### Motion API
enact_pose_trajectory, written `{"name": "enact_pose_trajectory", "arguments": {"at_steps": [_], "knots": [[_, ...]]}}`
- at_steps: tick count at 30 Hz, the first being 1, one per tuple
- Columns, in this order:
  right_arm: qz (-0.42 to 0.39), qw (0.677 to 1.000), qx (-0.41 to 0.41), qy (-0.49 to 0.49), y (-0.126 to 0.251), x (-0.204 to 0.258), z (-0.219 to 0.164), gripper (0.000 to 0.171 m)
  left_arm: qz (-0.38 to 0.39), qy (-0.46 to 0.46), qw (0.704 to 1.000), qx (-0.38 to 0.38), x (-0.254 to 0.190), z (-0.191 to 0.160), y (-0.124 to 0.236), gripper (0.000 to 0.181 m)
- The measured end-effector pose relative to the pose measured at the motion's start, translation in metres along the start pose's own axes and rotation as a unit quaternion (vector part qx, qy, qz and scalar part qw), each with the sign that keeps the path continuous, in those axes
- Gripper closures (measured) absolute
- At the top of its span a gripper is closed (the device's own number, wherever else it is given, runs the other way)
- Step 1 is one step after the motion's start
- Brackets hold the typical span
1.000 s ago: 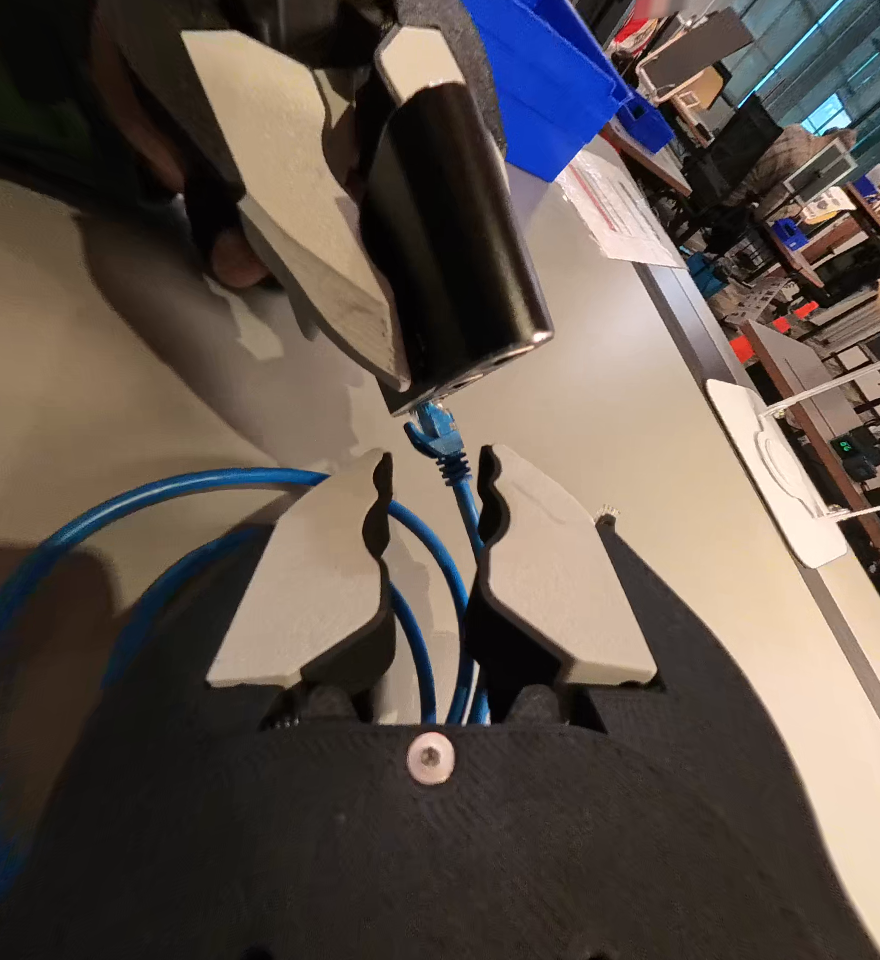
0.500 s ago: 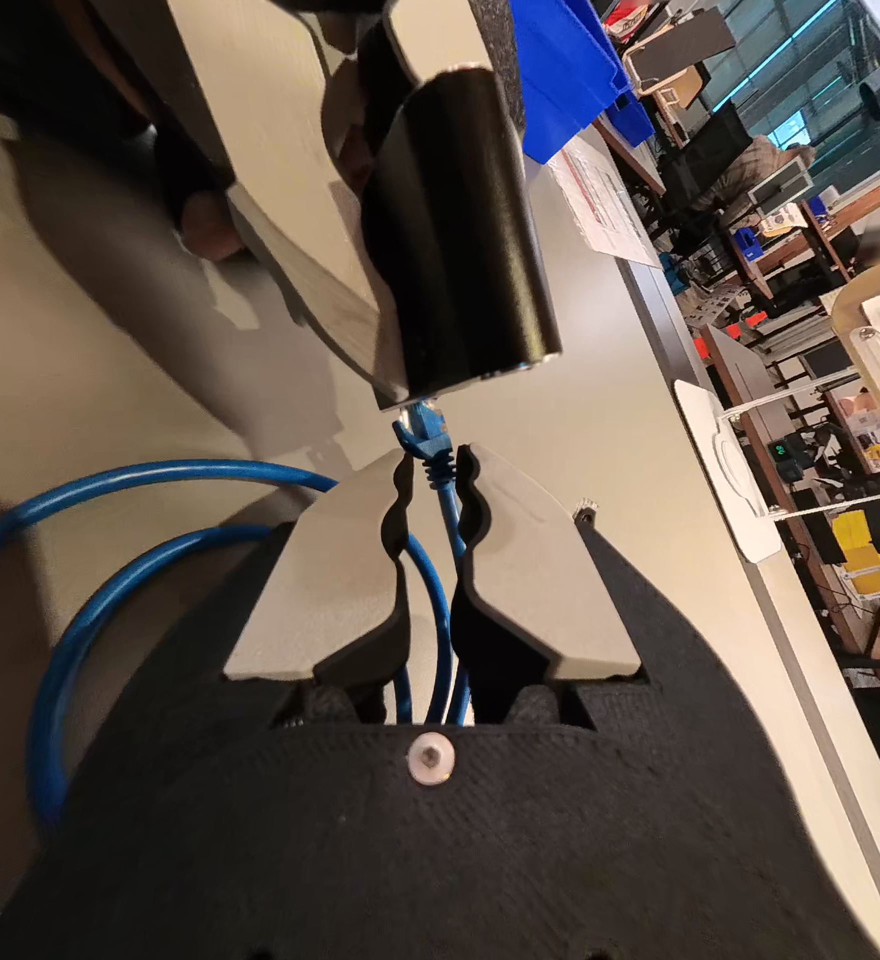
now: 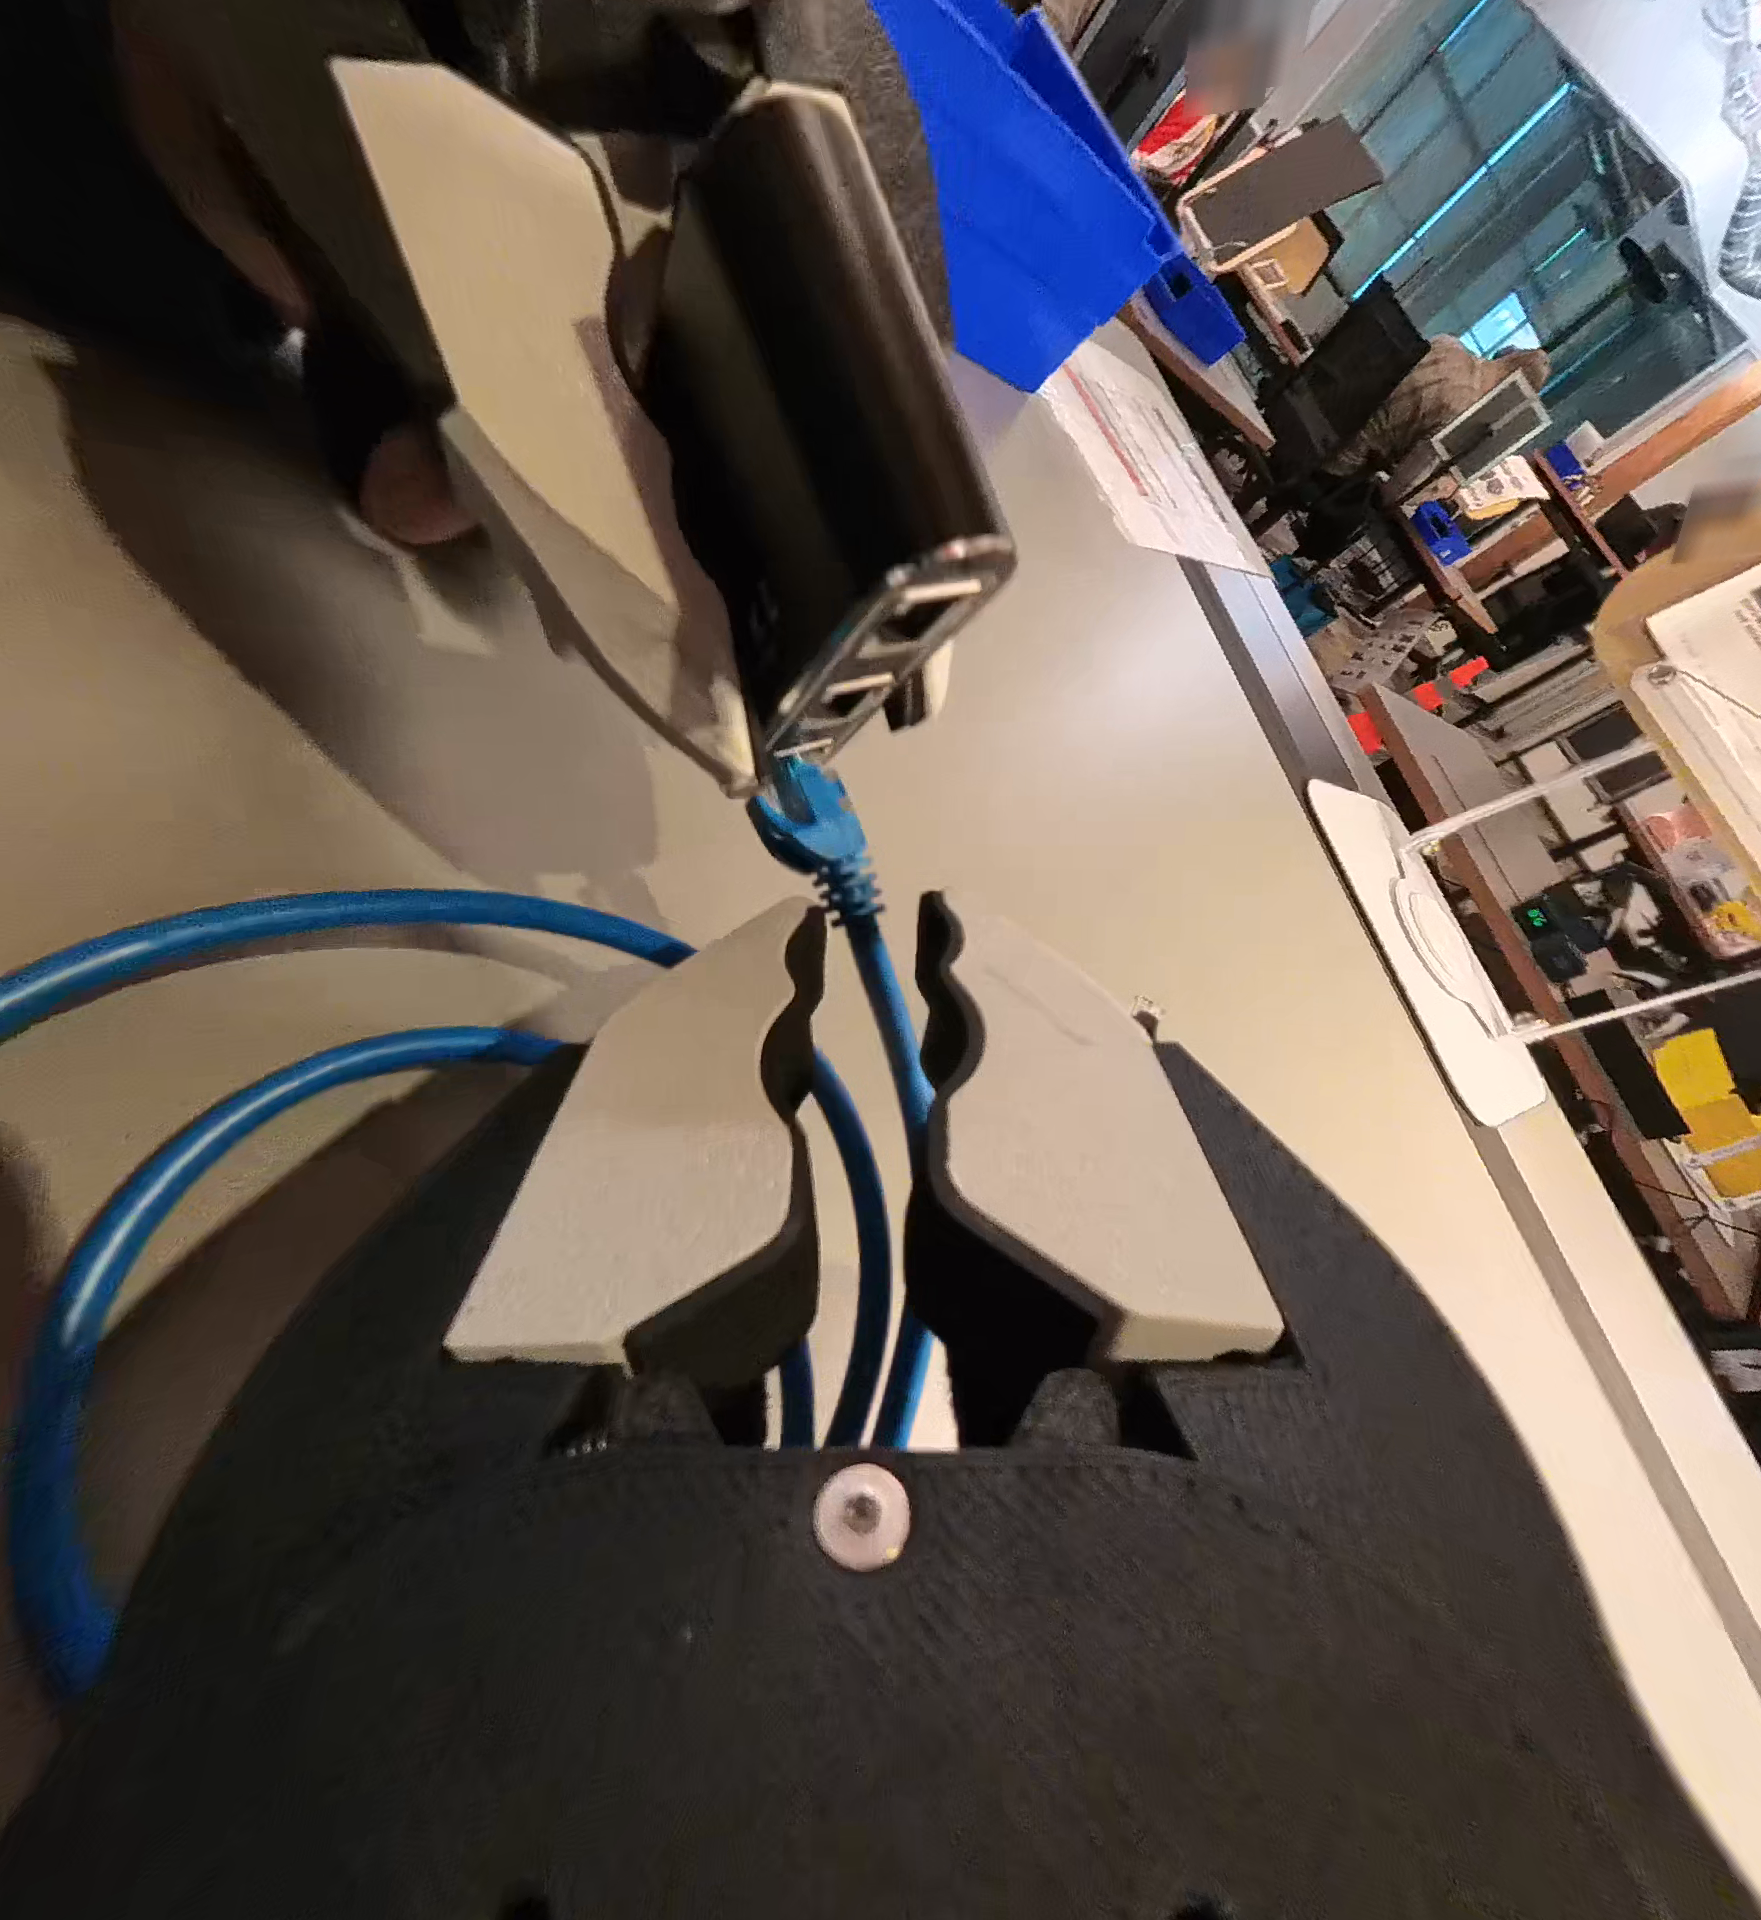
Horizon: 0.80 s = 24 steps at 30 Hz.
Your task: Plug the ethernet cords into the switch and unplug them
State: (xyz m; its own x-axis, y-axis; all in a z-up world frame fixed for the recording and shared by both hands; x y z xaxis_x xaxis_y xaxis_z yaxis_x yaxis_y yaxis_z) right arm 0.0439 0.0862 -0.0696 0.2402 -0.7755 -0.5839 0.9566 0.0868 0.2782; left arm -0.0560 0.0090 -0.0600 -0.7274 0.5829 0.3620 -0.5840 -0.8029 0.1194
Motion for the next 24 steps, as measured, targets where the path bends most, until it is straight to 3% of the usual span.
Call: {"name": "enact_pose_trajectory", "arguments": {"at_steps": [13,20,24], "knots": [[0.025,0.999,-0.017,-0.013,0.0,0.004,0.009,0.136,-0.012,0.007,1.0,-0.017,0.0,0.002,0.003,0.153],[0.036,0.999,-0.016,-0.011,-0.006,0.009,0.015,0.138,-0.03,-0.026,0.999,-0.029,-0.008,0.004,0.0,0.153],[0.045,0.999,-0.009,-0.003,-0.008,0.012,0.015,0.148,-0.027,-0.032,0.999,-0.033,-0.008,0.004,0.001,0.153]]}}
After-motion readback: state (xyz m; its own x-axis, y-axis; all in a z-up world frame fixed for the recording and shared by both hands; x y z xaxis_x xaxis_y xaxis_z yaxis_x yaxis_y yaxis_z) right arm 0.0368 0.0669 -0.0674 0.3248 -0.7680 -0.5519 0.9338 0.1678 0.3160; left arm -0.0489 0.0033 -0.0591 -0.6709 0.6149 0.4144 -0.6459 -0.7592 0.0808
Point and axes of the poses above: each gripper's, where its closed fingertips meet, y back along the fingers, z out of its top, x = y × z across the jaws, the point moved 7 cm from there along y, back along the fingers, and after that the axes turned 6 degrees about -x, right-handed, at the moved point
